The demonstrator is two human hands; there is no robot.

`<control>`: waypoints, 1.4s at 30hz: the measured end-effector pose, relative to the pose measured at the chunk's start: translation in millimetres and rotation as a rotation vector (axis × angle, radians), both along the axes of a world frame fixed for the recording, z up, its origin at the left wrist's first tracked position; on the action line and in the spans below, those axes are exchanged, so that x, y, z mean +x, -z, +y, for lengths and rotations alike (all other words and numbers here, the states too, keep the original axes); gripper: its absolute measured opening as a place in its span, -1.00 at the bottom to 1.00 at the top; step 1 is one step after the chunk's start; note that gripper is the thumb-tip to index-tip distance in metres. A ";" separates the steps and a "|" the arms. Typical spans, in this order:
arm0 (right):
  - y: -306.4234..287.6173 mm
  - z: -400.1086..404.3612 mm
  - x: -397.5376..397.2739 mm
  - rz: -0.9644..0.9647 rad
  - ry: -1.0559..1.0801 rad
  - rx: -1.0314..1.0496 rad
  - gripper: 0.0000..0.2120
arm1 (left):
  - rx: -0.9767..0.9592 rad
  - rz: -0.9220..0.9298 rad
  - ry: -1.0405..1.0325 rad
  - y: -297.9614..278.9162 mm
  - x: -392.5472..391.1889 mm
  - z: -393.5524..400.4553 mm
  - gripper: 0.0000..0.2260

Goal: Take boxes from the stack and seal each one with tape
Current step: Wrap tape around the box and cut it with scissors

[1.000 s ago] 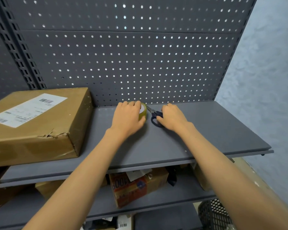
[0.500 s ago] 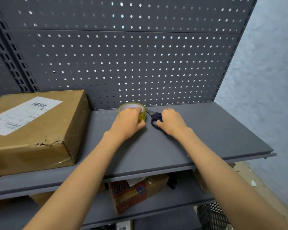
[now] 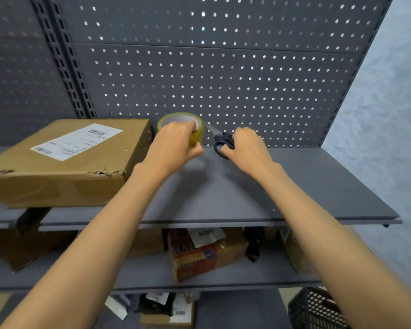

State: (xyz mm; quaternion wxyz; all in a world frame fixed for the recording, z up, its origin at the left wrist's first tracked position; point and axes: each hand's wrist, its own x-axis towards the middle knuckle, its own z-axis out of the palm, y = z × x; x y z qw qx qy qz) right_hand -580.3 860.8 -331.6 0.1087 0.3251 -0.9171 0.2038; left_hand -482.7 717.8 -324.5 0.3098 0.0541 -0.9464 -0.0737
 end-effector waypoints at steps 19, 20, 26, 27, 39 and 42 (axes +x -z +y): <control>-31.9 -139.2 132.4 0.027 -0.171 -0.033 -0.58 | 0.059 0.140 -0.200 -20.7 161.1 -138.2 -0.85; -30.6 -150.3 140.5 0.019 -0.169 -0.038 -0.57 | 0.084 0.147 -0.197 -20.7 168.5 -148.1 -0.84; -26.4 -204.8 177.5 0.026 -0.113 -0.023 -0.58 | 0.333 0.296 -0.147 -19.8 212.1 -203.0 -0.80; -25.2 -210.7 181.2 0.035 -0.099 -0.013 -0.58 | 0.378 0.315 -0.146 -20.3 217.7 -209.3 -0.80; -20.4 -236.8 206.2 0.005 0.018 0.099 -0.62 | 0.730 0.412 -0.133 -8.6 248.5 -233.0 -0.82; -23.1 -235.8 208.5 0.003 0.020 0.131 -0.65 | 0.773 0.418 -0.105 -7.3 252.7 -232.1 -0.79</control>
